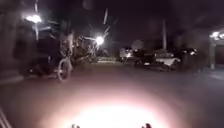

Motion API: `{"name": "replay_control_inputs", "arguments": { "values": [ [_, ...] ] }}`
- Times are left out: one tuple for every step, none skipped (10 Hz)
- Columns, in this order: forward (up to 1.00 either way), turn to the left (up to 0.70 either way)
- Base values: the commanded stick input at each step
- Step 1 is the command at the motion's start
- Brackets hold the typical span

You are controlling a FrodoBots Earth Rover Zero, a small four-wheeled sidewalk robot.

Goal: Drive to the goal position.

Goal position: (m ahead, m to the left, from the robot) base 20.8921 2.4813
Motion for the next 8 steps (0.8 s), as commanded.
{"name": "replay_control_inputs", "arguments": {
  "values": [
    [0.7, 0.0],
    [0.7, 0.0],
    [0.7, 0.0],
    [0.7, 0.0],
    [0.7, 0.0],
    [0.7, 0.0],
    [0.7, 0.0],
    [0.7, 0.0]
  ]
}}
